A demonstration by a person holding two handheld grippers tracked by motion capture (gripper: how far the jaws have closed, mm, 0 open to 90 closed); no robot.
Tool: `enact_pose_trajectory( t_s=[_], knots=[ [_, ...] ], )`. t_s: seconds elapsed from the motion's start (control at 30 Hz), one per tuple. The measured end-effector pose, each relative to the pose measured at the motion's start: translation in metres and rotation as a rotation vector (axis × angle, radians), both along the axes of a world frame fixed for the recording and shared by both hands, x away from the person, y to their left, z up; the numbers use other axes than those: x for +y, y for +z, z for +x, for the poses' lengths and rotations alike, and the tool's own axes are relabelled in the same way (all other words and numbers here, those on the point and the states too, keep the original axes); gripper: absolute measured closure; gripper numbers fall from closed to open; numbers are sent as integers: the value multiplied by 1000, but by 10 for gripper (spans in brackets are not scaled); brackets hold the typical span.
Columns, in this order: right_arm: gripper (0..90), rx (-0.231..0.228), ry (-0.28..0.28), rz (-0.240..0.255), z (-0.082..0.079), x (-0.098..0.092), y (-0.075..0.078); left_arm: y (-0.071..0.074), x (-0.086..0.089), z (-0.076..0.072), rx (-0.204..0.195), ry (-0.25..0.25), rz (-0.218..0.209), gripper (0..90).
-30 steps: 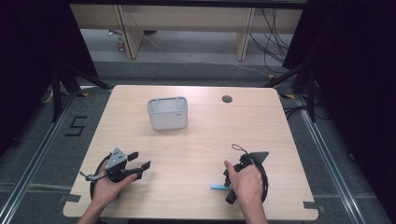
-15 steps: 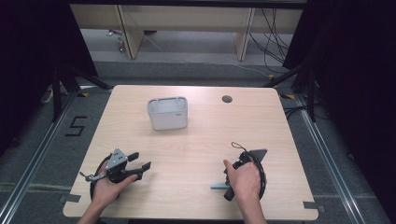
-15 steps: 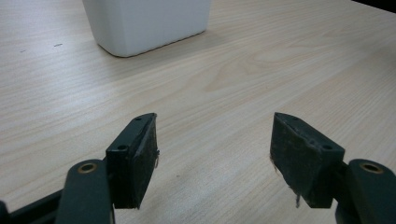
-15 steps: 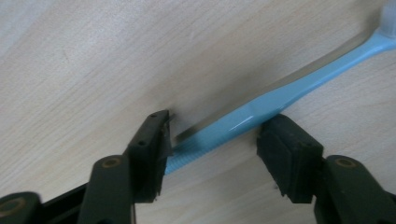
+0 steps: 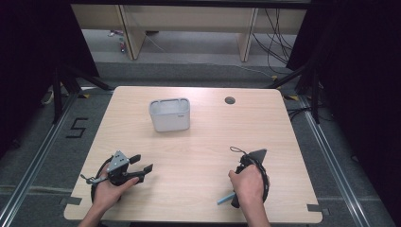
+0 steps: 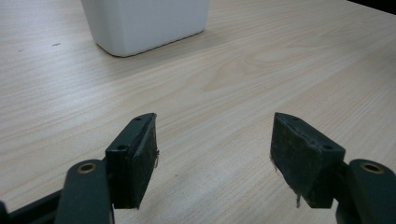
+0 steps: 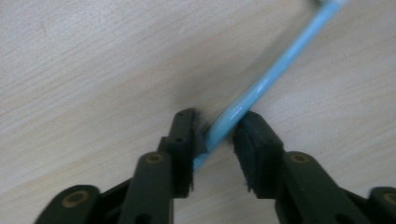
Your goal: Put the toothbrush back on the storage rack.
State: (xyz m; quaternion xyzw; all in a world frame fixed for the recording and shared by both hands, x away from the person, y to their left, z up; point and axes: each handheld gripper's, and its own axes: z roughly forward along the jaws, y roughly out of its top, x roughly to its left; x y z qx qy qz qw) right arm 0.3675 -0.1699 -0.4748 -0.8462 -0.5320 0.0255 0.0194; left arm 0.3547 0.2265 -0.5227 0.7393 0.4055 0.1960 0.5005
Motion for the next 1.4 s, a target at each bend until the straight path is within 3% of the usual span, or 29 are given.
enact_pose_trajectory(
  t_s=[0.03, 0.13, 0.2, 0.27, 0.3, 0.47, 0.53, 0.57, 0.6, 0.7, 0.77, 0.8, 0.9, 0.97, 1.03, 1.07, 1.17, 1.2, 1.23, 1.27, 1.3, 1.33, 1.4],
  knots=[
    [704, -11, -28, 5, 1, 3, 0, 0, 0, 0, -1, -1, -2, 313],
    [739, -16, 4, 1, 1, 4, 0, 0, 0, 0, -1, -2, 0, 312],
    [779, -28, 90, -10, 0, 1, 0, 0, 0, 0, 0, -1, -1, 311],
    [788, -18, 68, 0, 1, 4, 1, 0, 0, 0, 1, -1, 1, 311],
    [798, -28, 117, -7, 1, 2, 0, 0, 1, 0, 4, 2, 5, 311],
    [828, -4, 204, 4, 2, 0, 2, 0, 1, 0, 3, 1, 3, 311],
    [831, -5, 159, 16, 3, 6, 2, 0, 1, -1, 5, 2, 4, 311],
    [830, -24, 179, 9, 2, 5, 1, 0, 0, 0, 4, 1, 3, 311],
    [829, 0, 194, 19, 3, 4, 3, 0, 0, 0, 2, 0, -1, 311],
    [833, -24, 201, 21, 2, 5, 1, 0, 0, 0, 1, 0, -2, 311],
    [834, -3, 235, 26, 3, 4, 3, 0, 0, 0, 0, -1, 0, 311],
    [834, 15, 200, 27, 4, 6, 3, 0, 1, -1, 2, 1, 3, 311],
    [838, 8, 241, 38, 3, 3, 3, 0, 0, 0, -1, -1, 0, 310],
    [837, -5, 262, 49, 3, 3, 4, 0, 0, 0, -1, 0, -2, 310],
    [838, -37, 332, 61, 4, -2, 8, 0, 0, 0, -2, 0, -2, 310],
    [838, -37, 332, 61, 4, -2, 8, 0, 0, -1, -2, 0, -2, 310],
    [838, -95, 369, 84, 3, -3, 16, 0, 0, -1, -2, -2, 1, 311],
    [839, -99, 335, 94, 3, 0, 18, 0, 0, -1, -2, -2, 1, 310],
    [839, -131, 369, 97, 1, -2, 20, 0, 1, -1, -1, -1, -2, 310],
    [839, -131, 369, 97, 1, -2, 20, 0, 1, -1, -1, -1, -2, 310],
    [839, -178, 402, 92, 2, -3, 23, 0, 1, -1, -1, 1, -6, 310],
    [839, -198, 426, 105, 1, -4, 25, 0, 1, -1, -1, 2, -7, 311],
    [839, -240, 454, 81, 1, -5, 25, 0, 1, -1, -4, -2, -13, 311]
  ],
)
